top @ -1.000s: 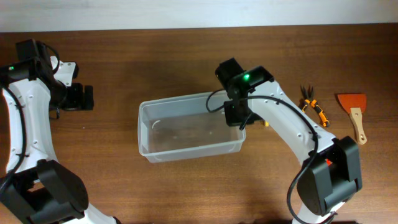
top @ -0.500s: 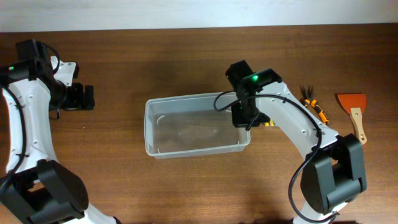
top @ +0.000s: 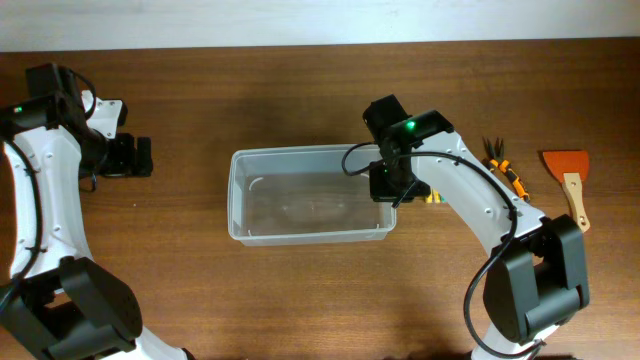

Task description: Pack container

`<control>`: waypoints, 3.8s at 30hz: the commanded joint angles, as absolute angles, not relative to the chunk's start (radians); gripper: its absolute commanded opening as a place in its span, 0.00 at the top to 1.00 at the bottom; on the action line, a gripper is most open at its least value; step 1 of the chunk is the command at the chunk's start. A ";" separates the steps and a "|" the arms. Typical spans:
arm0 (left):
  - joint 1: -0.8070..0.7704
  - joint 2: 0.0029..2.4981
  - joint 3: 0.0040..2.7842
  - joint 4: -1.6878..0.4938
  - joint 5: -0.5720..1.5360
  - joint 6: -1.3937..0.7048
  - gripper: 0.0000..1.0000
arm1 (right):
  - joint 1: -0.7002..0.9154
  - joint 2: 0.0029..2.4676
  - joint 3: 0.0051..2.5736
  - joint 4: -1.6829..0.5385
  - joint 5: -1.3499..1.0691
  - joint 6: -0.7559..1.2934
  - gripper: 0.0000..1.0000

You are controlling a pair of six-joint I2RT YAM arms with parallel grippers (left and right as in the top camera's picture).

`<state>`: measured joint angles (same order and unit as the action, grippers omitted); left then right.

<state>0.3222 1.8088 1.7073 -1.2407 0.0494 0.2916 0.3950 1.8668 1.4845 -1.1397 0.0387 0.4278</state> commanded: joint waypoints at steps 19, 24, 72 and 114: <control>0.330 1.818 1.702 -1.250 0.065 0.278 0.01 | 0.391 1.853 1.472 -1.148 0.094 0.406 0.62; 0.330 1.818 1.702 -1.249 0.065 0.278 0.01 | 0.391 1.853 1.472 -1.151 0.117 0.397 0.52; 0.330 1.818 1.702 -1.246 0.065 0.278 0.01 | 0.003 2.231 2.136 -1.515 0.020 0.162 0.01; 0.330 1.818 1.702 -1.239 0.091 0.258 0.01 | 0.038 2.018 1.606 -1.065 0.001 0.140 0.02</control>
<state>0.3222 1.8088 1.7073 -1.2438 0.0727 0.2687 0.0093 1.9968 1.6135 -1.0649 0.0086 0.1490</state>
